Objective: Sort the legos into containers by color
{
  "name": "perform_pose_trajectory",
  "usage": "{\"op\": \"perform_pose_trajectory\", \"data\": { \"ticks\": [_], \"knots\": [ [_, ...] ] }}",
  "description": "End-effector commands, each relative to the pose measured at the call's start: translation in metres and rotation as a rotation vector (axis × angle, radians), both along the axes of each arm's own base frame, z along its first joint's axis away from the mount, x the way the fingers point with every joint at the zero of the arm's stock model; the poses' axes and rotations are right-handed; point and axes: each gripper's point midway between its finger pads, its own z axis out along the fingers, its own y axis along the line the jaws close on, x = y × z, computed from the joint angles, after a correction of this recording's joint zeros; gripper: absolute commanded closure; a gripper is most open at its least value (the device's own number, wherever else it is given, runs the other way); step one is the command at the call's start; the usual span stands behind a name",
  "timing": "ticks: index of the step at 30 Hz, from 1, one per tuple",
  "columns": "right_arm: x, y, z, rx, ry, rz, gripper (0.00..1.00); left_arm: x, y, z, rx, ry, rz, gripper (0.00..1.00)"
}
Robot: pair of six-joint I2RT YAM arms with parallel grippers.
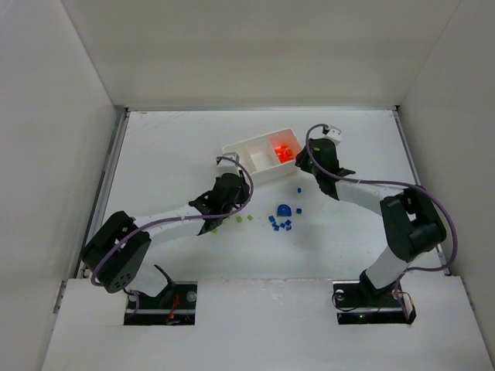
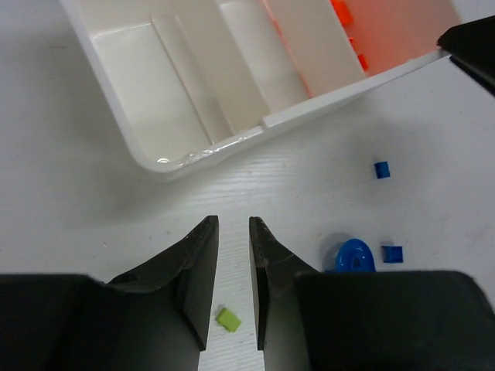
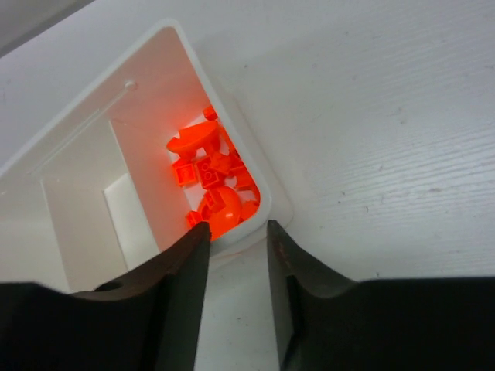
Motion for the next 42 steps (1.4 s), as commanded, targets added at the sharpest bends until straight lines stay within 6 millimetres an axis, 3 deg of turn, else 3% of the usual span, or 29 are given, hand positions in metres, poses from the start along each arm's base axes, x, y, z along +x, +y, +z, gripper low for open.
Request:
{"op": "perform_pose_trajectory", "data": {
  "ticks": [1,4,10,14,21,25,27,30,32,34,37,42],
  "knots": [
    [0.013,0.012,0.018,0.031,-0.046,0.024,0.66,0.011,-0.003,0.013,-0.050,-0.042,0.011,0.79],
    [0.006,0.027,0.014,0.023,-0.033,0.060,0.72,0.020,0.008,0.007,-0.019,-0.046,0.048,0.79],
    [-0.027,0.056,0.002,0.039,0.008,0.133,0.74,0.029,0.048,-0.002,0.015,-0.052,0.185,0.77],
    [-0.047,0.067,0.005,0.061,0.009,0.160,0.73,0.033,0.063,-0.003,0.019,-0.052,0.228,0.75],
    [-0.068,0.044,0.043,0.051,-0.074,0.121,0.46,0.033,0.062,0.005,-0.005,-0.070,0.224,0.73],
    [-0.096,0.039,0.050,0.018,-0.102,0.180,0.41,0.017,0.045,0.028,-0.048,-0.116,0.152,0.72],
    [-0.117,0.044,0.039,-0.018,-0.079,0.238,0.47,0.006,0.043,0.036,-0.059,-0.131,0.129,0.72],
    [-0.154,0.048,0.004,-0.070,0.012,0.301,0.67,-0.011,0.042,0.035,-0.063,-0.116,0.098,0.72],
    [-0.172,0.049,-0.015,-0.075,0.058,0.314,0.70,-0.024,0.039,0.027,-0.054,-0.087,0.069,0.73],
    [-0.185,0.052,-0.030,-0.087,0.092,0.335,0.66,-0.036,0.033,0.016,-0.046,-0.063,0.037,0.73],
    [-0.196,0.059,-0.047,-0.110,0.137,0.361,0.44,-0.052,0.027,0.001,-0.046,-0.025,0.008,0.73],
    [-0.193,0.067,-0.062,-0.149,0.159,0.359,0.40,-0.067,0.022,-0.007,-0.053,-0.015,-0.016,0.71]
  ]
}}
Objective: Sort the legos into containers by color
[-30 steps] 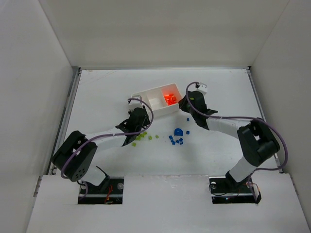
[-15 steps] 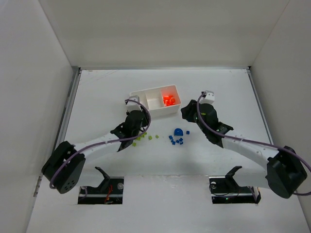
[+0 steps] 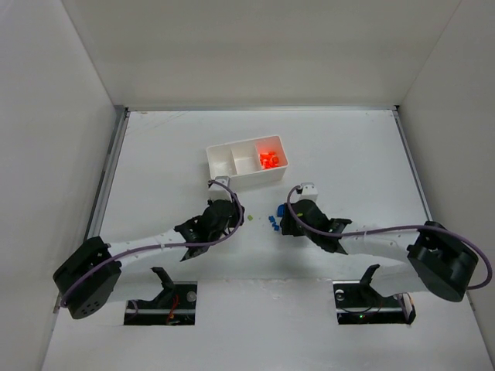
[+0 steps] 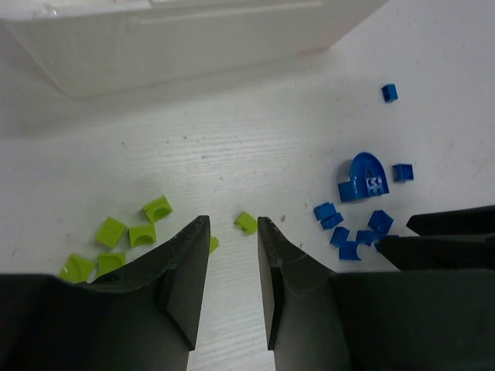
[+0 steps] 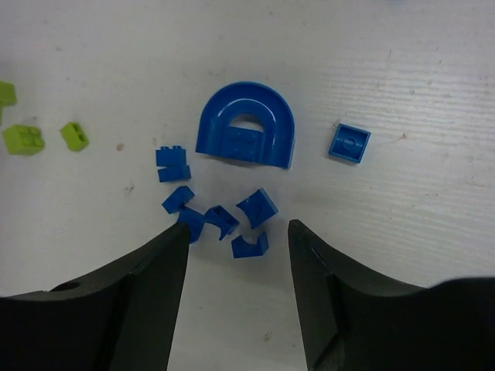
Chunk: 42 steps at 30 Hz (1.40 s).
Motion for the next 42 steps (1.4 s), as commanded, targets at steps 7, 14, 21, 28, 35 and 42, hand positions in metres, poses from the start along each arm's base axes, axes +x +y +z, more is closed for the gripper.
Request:
{"op": "perform_pose_trajectory", "data": {
  "ticks": [7,14,21,28,35,42],
  "knots": [
    [0.029,0.011,0.005,-0.052,-0.059,-0.061,0.30,-0.006,-0.008,0.010,-0.062,-0.013,-0.011,0.68],
    [0.038,0.019,0.001,-0.055,-0.057,-0.061,0.25,0.000,-0.008,0.020,-0.070,-0.033,-0.005,0.65],
    [0.049,0.017,-0.008,-0.081,-0.052,-0.095,0.35,0.009,0.006,0.033,-0.106,-0.055,0.050,0.59],
    [0.056,0.014,-0.003,-0.070,-0.071,-0.130,0.47,0.014,0.022,0.049,-0.134,-0.094,0.084,0.57],
    [0.061,0.016,0.014,-0.047,-0.097,-0.131,0.58,0.014,0.033,0.059,-0.142,-0.118,0.099,0.57],
    [0.062,0.034,0.070,0.023,-0.171,-0.089,0.58,0.010,0.060,0.045,-0.103,-0.077,0.162,0.59]
  ]
}}
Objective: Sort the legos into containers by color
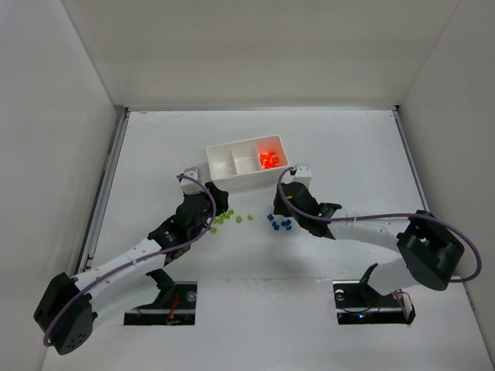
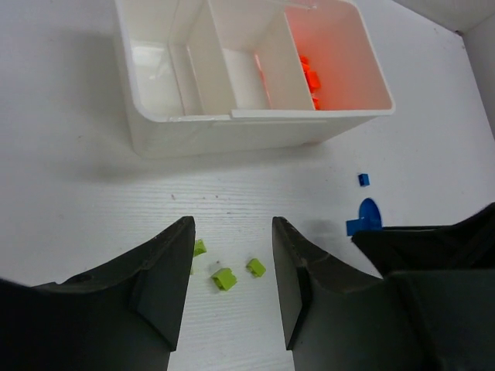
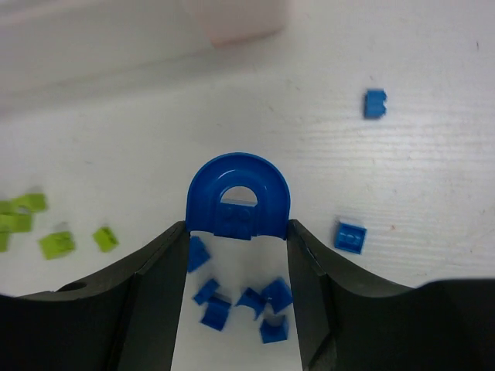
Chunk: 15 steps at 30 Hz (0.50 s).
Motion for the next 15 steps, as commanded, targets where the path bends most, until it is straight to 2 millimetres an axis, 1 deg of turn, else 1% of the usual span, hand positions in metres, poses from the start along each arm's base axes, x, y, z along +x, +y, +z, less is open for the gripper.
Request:
{"op": "perform_pose_trajectory", "data": {
  "ticks": [1,4,5,7,9,11,12,13,15],
  "knots": [
    [0.014,0.029,0.061,0.091,-0.115,0.043,0.58,-0.006,0.018,-0.015,0.039,0.039,0.037,0.59],
    [0.021,0.054,0.089,0.144,-0.148,0.094,0.58,-0.012,0.038,-0.029,0.067,0.068,0.101,0.61],
    [0.026,0.068,0.099,0.169,-0.156,0.119,0.58,-0.015,0.044,-0.033,0.073,0.082,0.122,0.62],
    [0.038,0.092,0.113,0.192,-0.180,0.168,0.58,-0.021,0.056,-0.039,0.084,0.101,0.161,0.62],
    [0.051,0.112,0.126,0.206,-0.205,0.191,0.58,-0.025,0.063,-0.043,0.089,0.115,0.181,0.63],
    [0.064,0.132,0.133,0.217,-0.218,0.209,0.58,-0.030,0.067,-0.048,0.099,0.140,0.185,0.63],
    [0.071,0.145,0.136,0.222,-0.221,0.235,0.58,-0.033,0.068,-0.050,0.113,0.155,0.182,0.63],
    [0.075,0.156,0.135,0.225,-0.220,0.255,0.58,-0.036,0.069,-0.054,0.131,0.169,0.180,0.62],
    [0.087,0.170,0.134,0.232,-0.216,0.268,0.58,-0.041,0.072,-0.062,0.161,0.205,0.179,0.62]
  ]
}}
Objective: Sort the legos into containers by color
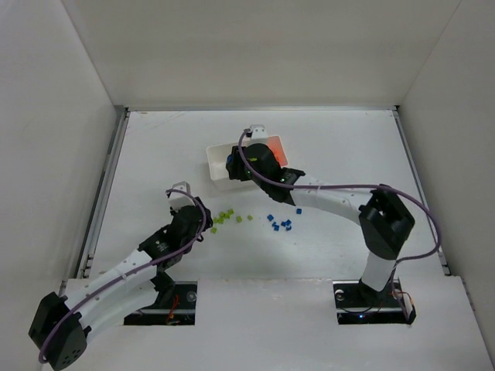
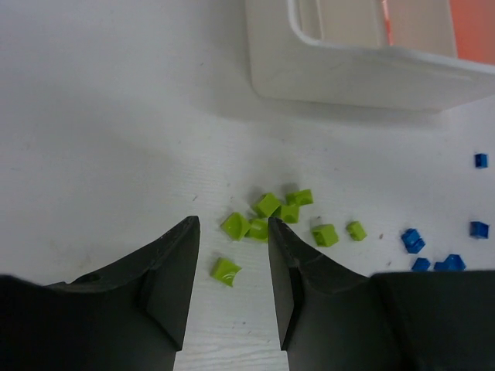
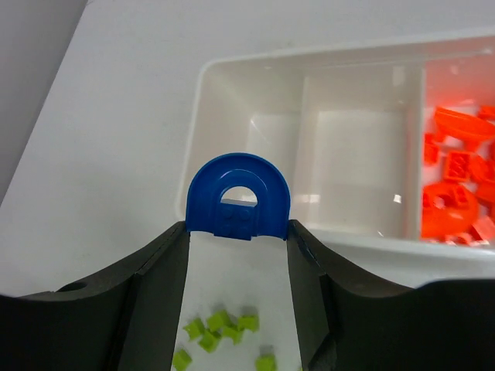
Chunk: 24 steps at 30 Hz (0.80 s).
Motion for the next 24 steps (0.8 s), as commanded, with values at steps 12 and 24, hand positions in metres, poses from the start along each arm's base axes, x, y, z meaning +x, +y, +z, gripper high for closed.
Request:
{"op": "perform_pose_trajectory", "data": {
  "ticks": [12,24],
  "knots": [
    [0.035,0.069,-0.002,0.047,0.001,0.098,0.37,-0.031,-0.002,-0.037,0.073,0.184,-0.003,0.62],
    [0.006,0.022,0.040,0.111,-0.070,0.060,0.47,-0.028,-0.017,-0.052,0.137,0.201,-0.044,0.62]
  ]
}}
